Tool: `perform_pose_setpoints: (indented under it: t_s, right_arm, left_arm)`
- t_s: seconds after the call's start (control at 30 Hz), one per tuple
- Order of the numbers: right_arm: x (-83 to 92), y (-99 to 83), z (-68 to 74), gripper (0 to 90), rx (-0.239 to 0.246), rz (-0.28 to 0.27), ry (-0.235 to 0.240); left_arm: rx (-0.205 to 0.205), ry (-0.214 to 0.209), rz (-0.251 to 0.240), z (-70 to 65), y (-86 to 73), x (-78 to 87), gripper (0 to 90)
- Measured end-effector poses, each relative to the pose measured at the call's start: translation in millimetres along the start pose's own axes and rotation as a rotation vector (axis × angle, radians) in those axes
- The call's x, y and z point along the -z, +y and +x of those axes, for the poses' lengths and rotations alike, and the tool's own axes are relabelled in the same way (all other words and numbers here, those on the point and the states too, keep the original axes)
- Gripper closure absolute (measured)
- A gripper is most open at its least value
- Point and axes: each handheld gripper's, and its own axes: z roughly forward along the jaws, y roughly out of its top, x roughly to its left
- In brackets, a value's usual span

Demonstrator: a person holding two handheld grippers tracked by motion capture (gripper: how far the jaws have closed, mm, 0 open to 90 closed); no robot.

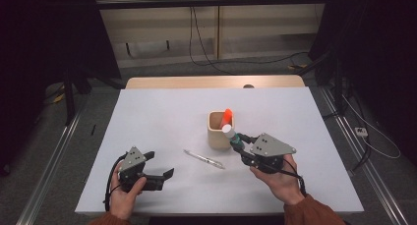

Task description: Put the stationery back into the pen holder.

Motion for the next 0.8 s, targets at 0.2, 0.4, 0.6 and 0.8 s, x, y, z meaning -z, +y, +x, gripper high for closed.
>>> perform_pose_setpoints:
  t_s: [0.2, 0.4, 0.6, 0.8]
  right_arm:
    - [-3.9, 9.2, -6.5, 67.2, -0.067, -0.033, 0.027]
    - [-5.8, 10.8, -15.7, 67.2, -0.114, -0.054, 0.029]
    - [-6.1, 15.0, -27.4, 67.2, -0.152, -0.074, 0.023]
    - [-9.8, 20.2, -39.9, 67.2, -0.222, -0.110, 0.019]
  left_arm:
    - [0.013, -0.020, -0.018, 4.5, -2.3, 2.7, 5.4]
    - [0.043, -0.009, -0.021, 3.0, -6.0, 3.0, 4.7]
    - [0.011, -0.013, -0.017, 1.0, -5.8, 2.3, 4.7]
    - [0.012, -0.009, -0.012, 2.4, -6.7, 2.5, 4.7]
